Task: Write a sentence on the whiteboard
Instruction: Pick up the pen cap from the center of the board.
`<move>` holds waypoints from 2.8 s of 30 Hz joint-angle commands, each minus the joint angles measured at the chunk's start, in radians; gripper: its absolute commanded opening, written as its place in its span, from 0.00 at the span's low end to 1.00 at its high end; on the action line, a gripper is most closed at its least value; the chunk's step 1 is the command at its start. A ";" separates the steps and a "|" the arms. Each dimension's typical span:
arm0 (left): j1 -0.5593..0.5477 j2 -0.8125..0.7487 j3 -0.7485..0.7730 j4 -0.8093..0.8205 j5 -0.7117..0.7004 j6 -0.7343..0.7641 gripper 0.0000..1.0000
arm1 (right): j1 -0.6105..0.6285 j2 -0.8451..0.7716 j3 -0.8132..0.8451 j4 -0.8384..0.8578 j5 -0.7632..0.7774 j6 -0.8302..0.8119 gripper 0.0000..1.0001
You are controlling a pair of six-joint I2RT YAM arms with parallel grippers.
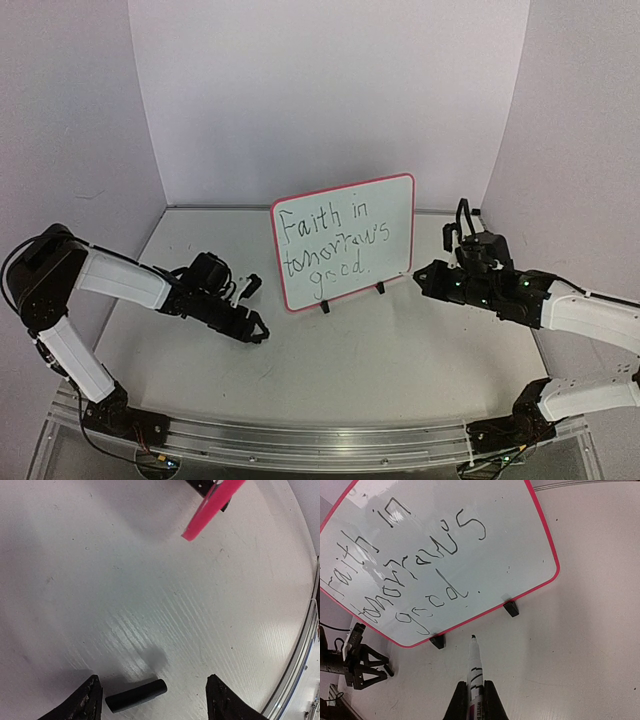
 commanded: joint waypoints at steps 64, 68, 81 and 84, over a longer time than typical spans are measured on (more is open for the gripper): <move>-0.286 0.019 0.063 -0.226 -0.374 0.016 0.10 | -0.004 0.018 0.022 -0.003 -0.027 0.002 0.00; -0.286 0.002 0.049 -0.222 -0.357 0.008 0.03 | -0.004 0.014 0.022 -0.013 -0.029 0.003 0.00; -0.302 -0.217 0.034 -0.191 -0.236 -0.006 0.00 | -0.005 0.141 0.080 -0.017 -0.529 -0.066 0.00; -0.315 -0.278 0.059 -0.189 -0.204 -0.006 0.00 | -0.004 0.191 0.103 -0.012 -0.676 -0.064 0.00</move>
